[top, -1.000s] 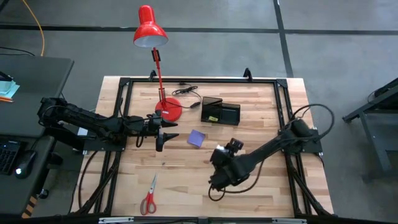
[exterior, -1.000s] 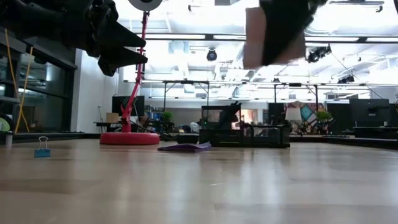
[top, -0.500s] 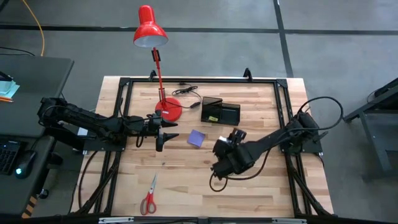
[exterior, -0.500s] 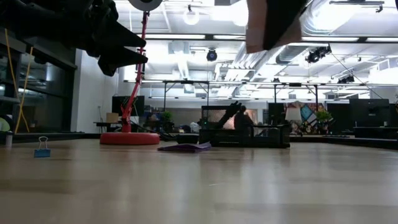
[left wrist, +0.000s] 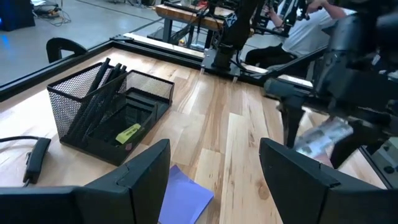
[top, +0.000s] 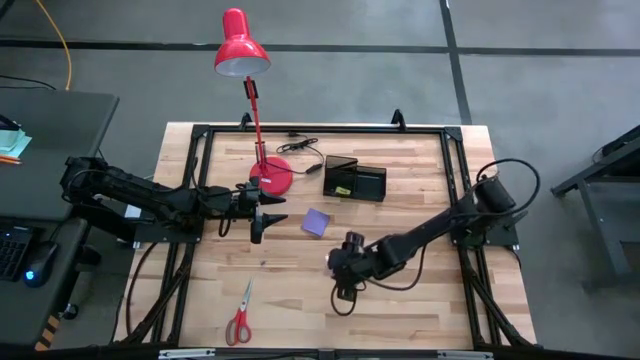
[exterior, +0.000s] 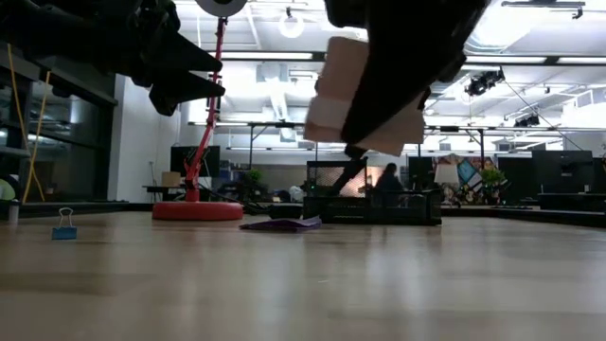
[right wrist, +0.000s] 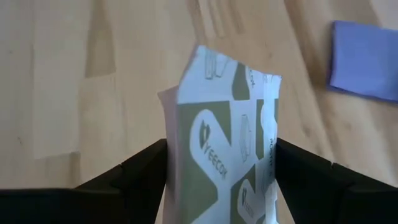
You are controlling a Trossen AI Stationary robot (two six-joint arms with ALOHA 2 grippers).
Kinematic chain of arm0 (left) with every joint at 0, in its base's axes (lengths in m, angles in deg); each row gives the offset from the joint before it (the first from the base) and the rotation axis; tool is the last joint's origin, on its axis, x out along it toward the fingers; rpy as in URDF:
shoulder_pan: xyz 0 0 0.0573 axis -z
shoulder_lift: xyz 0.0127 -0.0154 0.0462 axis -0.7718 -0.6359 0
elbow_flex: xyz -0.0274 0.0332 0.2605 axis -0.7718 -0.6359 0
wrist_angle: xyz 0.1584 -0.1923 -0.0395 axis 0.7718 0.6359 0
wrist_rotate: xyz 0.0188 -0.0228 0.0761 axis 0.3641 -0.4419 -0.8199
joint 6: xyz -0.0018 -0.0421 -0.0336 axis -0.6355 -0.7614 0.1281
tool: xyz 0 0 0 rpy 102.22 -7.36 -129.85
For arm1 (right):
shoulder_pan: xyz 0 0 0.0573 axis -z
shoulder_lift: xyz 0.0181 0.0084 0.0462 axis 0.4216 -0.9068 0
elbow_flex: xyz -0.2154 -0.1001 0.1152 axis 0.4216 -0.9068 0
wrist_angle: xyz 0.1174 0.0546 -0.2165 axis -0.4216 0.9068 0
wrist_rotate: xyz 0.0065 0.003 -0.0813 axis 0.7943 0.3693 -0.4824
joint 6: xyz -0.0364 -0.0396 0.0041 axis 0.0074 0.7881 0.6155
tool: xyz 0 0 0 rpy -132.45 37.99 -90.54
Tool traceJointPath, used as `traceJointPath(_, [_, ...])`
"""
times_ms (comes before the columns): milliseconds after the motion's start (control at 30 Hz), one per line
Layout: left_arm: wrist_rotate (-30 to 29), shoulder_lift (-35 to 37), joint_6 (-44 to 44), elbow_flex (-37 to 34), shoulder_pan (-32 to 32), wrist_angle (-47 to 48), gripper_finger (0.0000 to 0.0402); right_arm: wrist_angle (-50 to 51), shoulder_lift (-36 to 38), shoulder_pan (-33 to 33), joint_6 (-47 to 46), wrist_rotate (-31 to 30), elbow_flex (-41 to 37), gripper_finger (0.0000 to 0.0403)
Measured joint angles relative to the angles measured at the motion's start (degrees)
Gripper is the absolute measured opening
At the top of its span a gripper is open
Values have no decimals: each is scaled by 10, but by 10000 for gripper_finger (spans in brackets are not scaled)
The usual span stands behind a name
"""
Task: Pick and place office supplies into organizer
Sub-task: Put the white sticky notes into the black desk organizer
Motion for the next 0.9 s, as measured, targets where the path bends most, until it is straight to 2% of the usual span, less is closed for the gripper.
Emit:
traceJointPath(133, [0, 0, 0, 0, 0, 0, 233, -18, 36, 12, 7, -3, -52, 252])
traceJointPath(333, [0, 0, 0, 0, 0, 1, 233, -121, 100, 46, 21, 55, -169, 237])
traceJointPath(500, [0, 0, 0, 0, 0, 0, 233, -86, 176, 85, 36, 36, -228, 231])
traceJointPath(667, [0, 0, 0, 0, 0, 2, 233, 18, 233, 140, 67, -13, -239, 231])
traceJointPath(900, [0, 0, 0, 0, 0, 1, 233, 44, 242, 269, 176, 32, -239, 231])
